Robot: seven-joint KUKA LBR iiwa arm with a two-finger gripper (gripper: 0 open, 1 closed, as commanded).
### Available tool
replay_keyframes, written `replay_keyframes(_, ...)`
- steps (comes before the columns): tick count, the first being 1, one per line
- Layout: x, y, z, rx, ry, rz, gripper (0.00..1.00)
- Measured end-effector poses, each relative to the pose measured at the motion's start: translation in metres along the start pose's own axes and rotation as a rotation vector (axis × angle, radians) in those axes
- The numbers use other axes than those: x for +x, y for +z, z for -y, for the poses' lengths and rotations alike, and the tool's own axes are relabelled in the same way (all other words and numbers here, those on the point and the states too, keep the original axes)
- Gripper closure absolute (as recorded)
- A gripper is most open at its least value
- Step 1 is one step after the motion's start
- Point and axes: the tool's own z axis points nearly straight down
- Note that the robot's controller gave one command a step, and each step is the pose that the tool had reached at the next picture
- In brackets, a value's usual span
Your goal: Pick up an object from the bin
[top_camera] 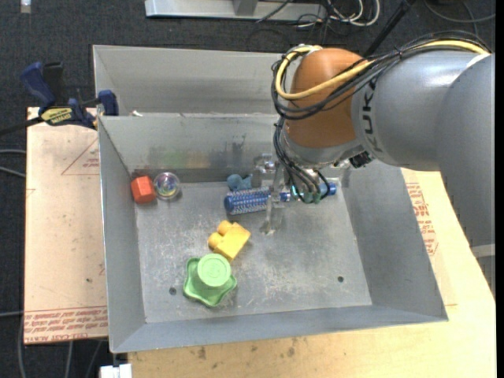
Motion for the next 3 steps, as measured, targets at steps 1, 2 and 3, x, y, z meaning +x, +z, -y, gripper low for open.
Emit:
replay_keyframes(1,-0.013,0.063,-0.002,0.0,-0.099,0.012,0.0)
replay_keyframes(2,-0.012,0.063,-0.002,0.001,-0.098,0.008,1.0)
replay_keyframes(3,0.008,-0.03,-0.032,-0.002,-0.095,0.014,1.0)
